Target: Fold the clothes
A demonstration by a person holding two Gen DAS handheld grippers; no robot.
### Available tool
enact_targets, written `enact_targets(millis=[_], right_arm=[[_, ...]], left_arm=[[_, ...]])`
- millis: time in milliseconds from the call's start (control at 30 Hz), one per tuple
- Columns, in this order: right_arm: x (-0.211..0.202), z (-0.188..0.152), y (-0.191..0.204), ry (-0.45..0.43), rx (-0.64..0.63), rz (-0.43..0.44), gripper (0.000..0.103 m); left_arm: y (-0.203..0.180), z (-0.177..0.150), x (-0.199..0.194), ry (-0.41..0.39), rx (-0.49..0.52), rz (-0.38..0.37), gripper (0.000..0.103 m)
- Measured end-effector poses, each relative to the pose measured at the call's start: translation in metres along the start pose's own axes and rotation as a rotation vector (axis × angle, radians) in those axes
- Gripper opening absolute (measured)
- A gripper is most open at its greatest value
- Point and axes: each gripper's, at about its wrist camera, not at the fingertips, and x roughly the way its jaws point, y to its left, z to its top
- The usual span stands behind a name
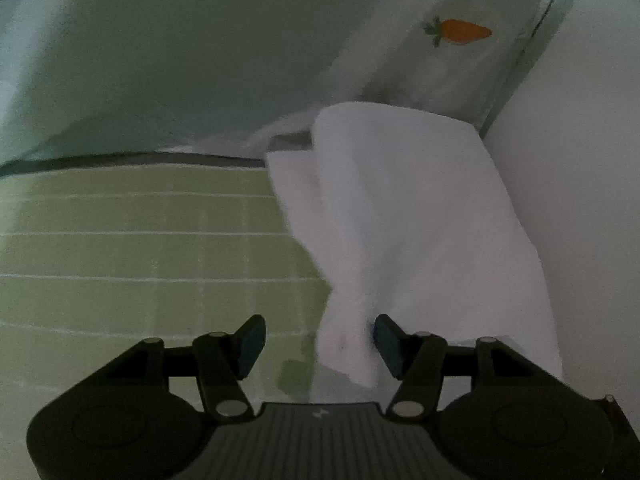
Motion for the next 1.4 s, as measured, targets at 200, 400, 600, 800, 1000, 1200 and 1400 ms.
enact_targets(millis=[200, 400, 600, 800, 1000, 1200, 1400], right_arm=[[-0.021, 0.0, -0.002, 0.031, 0.018, -0.009, 0.079], [-0.111, 0.023, -0.022, -0.14, 0.135, -0.032, 0.102], [-0.206, 0.043, -0.014, -0.3, 0.261, -0.05, 0.103], [-0.273, 0.03, 0.033, -0.271, 0.234, -0.081, 0.103], [-0.328, -0.011, 0.084, -0.168, 0.254, -0.128, 0.103], [-0.379, -0.047, 0.108, -0.088, 0.362, -0.136, 0.103], [-0.402, -0.059, 0.129, -0.059, 0.396, -0.176, 0.103]], left_arm=[[0.016, -0.031, -0.076, -0.118, 0.034, 0.03, 0.068], [0.022, -0.077, -0.206, -0.493, 0.022, 0.061, 0.103], [0.023, -0.111, -0.297, -0.656, 0.095, 0.055, 0.103], [0.047, -0.148, -0.34, -0.555, 0.076, -0.043, 0.103], [0.077, -0.186, -0.364, -0.489, 0.129, 0.009, 0.103], [0.104, -0.222, -0.381, -0.413, 0.158, -0.013, 0.103], [0.11, -0.254, -0.392, -0.38, 0.22, -0.032, 0.103]])
